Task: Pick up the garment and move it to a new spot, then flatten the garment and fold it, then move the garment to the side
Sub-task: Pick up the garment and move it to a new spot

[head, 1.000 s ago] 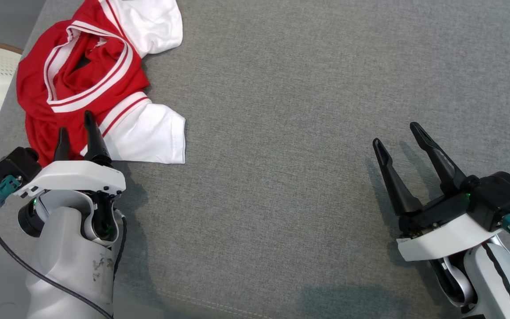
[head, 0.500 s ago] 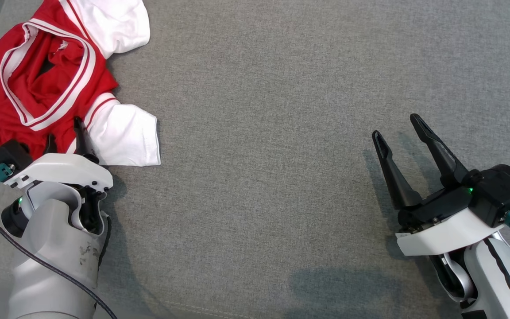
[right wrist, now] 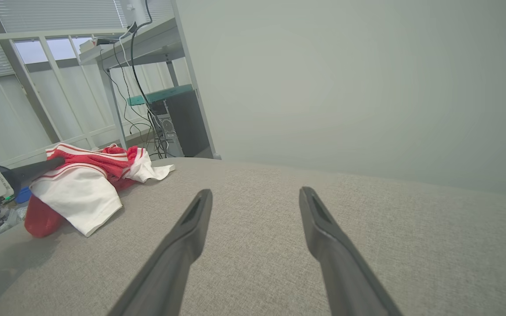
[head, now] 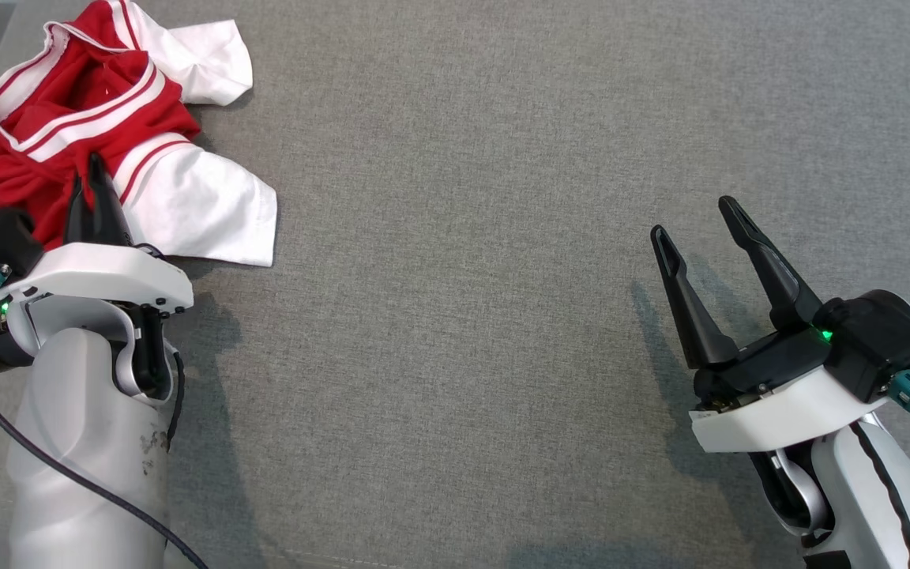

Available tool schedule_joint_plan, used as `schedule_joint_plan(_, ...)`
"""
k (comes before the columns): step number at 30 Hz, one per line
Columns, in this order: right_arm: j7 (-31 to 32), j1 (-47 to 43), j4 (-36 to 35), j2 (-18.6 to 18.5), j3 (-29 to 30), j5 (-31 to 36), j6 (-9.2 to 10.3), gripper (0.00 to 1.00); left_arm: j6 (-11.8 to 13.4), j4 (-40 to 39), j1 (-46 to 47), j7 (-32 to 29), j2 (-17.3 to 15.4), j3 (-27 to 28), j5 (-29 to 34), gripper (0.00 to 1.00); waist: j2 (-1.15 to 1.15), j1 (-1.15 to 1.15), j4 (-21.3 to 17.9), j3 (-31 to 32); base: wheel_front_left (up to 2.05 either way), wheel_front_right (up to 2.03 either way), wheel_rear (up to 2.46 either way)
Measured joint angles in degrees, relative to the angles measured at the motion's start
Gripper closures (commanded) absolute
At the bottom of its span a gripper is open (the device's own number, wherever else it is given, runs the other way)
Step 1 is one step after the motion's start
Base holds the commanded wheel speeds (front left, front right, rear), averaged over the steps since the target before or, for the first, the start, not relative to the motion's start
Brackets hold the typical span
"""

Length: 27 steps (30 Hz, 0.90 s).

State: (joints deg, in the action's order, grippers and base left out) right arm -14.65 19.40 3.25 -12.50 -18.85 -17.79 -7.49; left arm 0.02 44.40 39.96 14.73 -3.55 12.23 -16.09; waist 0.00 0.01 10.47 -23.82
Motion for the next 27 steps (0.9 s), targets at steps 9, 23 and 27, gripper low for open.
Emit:
schedule_joint_plan(9, 0.0, -2.43, -0.54, 3.47, 3.07, 0.02, 0.0, 0.0, -3.25, -15.92, -4.6, 0.0, 1.67, 0.42, 3.38, 1.0, 0.0, 0.0, -2.98, 4.8, 0.0, 0.0, 0.0)
schedule_joint_plan(23, 0.0, -6.95, -1.26, 6.83, 6.42, 0.15, 0.0, 0.0, -6.53, -27.77, -4.74, -0.67, 2.25, -8.59, -4.49, 1.0, 0.0, 0.0, -12.14, 10.97, 0.0, 0.0, 0.0)
schedule_joint_plan(27, 0.0, -8.28, -1.41, 7.37, 6.92, 0.15, 0.0, 0.0, -6.02, -30.98, -4.74, -2.7, 2.18, -17.7, -15.59, 1.0, 0.0, 0.0, -16.91, 13.67, 0.0, 0.0, 0.0)
